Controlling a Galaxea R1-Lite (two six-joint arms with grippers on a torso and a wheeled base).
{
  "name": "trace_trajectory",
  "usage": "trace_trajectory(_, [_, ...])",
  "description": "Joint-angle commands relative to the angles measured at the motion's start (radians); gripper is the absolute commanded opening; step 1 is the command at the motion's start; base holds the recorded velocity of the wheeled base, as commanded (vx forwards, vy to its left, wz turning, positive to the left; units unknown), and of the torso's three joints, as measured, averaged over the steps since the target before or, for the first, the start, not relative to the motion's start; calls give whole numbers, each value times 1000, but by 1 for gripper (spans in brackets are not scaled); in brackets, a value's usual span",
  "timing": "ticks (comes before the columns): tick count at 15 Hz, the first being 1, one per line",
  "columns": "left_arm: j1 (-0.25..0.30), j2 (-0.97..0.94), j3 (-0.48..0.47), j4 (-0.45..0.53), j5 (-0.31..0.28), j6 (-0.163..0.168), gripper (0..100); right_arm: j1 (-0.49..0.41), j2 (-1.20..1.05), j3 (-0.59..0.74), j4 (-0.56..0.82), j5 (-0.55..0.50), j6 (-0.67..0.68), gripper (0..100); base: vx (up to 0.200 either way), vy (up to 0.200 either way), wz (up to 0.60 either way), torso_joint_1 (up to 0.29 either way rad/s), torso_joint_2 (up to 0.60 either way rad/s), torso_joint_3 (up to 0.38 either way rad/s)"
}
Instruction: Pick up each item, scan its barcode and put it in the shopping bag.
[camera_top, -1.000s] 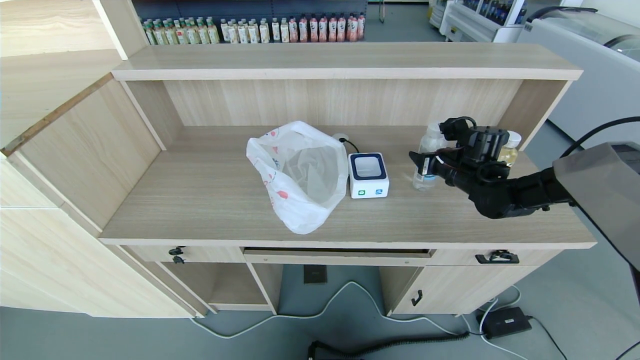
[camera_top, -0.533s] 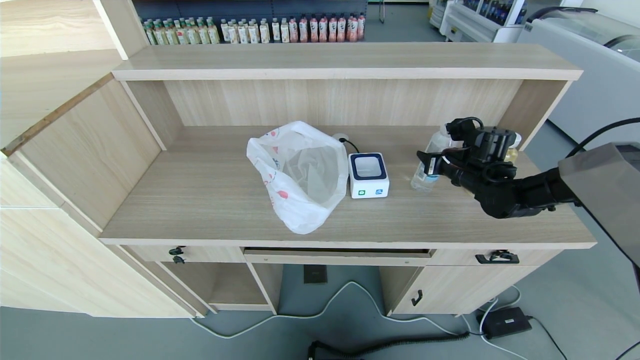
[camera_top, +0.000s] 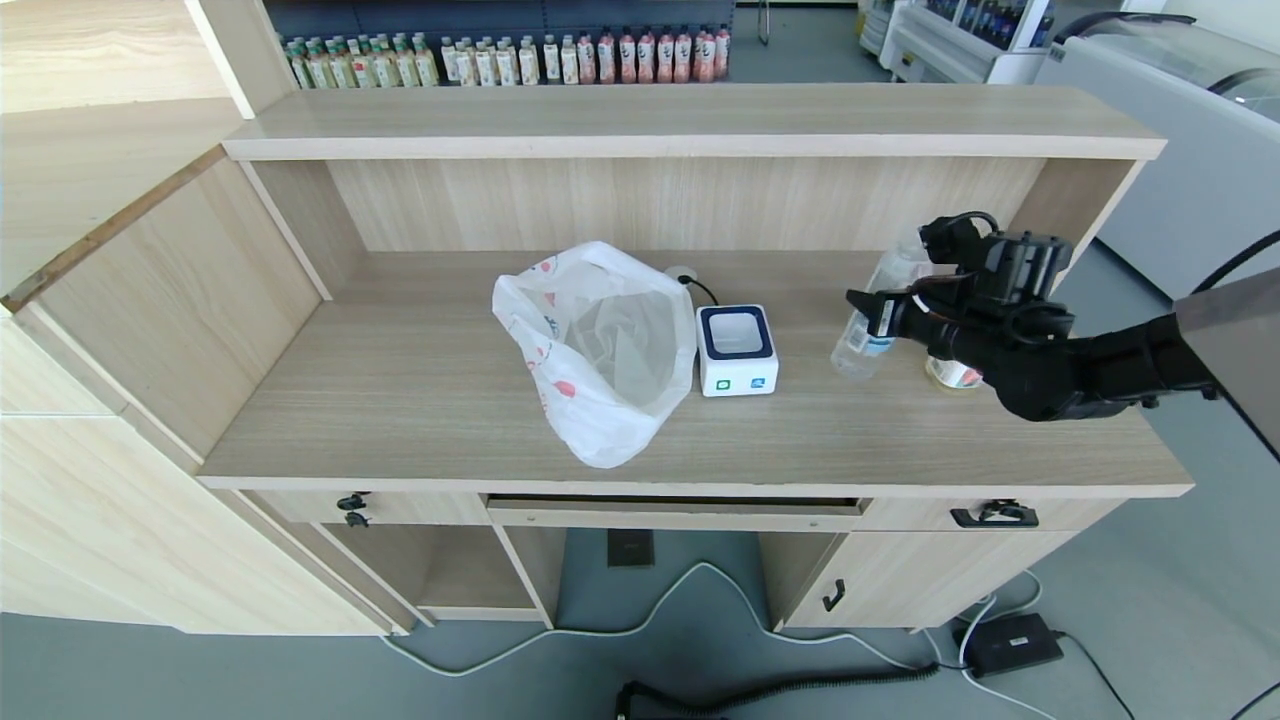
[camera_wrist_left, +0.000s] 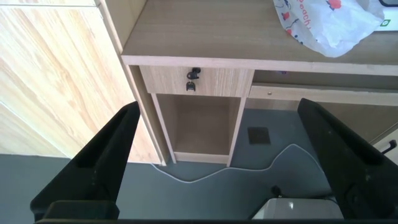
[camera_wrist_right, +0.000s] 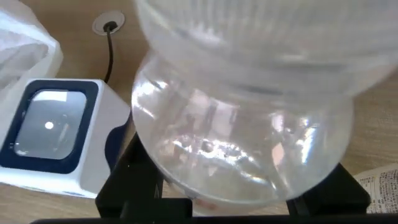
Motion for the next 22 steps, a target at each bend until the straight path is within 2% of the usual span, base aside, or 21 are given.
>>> trace_trajectory(1, [0, 0, 0, 0, 1, 0, 100, 4, -216, 21, 148, 118, 134, 0, 0, 0, 0, 0, 0, 0])
trace_trajectory(2, [0, 0, 0, 0, 1, 0, 100, 5, -321, -47, 333, 247, 274, 0, 0, 0, 0, 0, 0, 0])
trace_trajectory(3, [0, 0, 0, 0, 1, 0, 100, 4, -391, -94, 437, 367, 346, 0, 0, 0, 0, 0, 0, 0])
trace_trajectory(4, [0, 0, 0, 0, 1, 0, 100, 4, -452, -116, 482, 489, 390, 0, 0, 0, 0, 0, 0, 0])
trace_trajectory(6, [0, 0, 0, 0, 1, 0, 100, -3, -537, -116, 483, 710, 435, 0, 0, 0, 0, 0, 0, 0])
trace_trajectory(9, [0, 0, 0, 0, 1, 0, 100, 22, -612, -74, 483, 876, 481, 0, 0, 0, 0, 0, 0, 0])
trace_trajectory(10, [0, 0, 0, 0, 1, 0, 100, 30, -624, -58, 483, 894, 481, 0, 0, 0, 0, 0, 0, 0])
trace_trajectory(12, [0, 0, 0, 0, 1, 0, 100, 79, -702, 64, 480, 992, 479, 0, 0, 0, 0, 0, 0, 0])
trace_trajectory(15, [0, 0, 0, 0, 1, 0, 100, 139, -781, 148, 483, 1065, 481, 0, 0, 0, 0, 0, 0, 0])
trace_trajectory(20, [2, 0, 0, 0, 1, 0, 100, 275, -856, 220, 487, 1072, 481, 0, 0, 0, 0, 0, 0, 0])
trace_trajectory(22, [0, 0, 0, 0, 1, 0, 100, 287, -893, 286, 487, 1065, 478, 0, 0, 0, 0, 0, 0, 0])
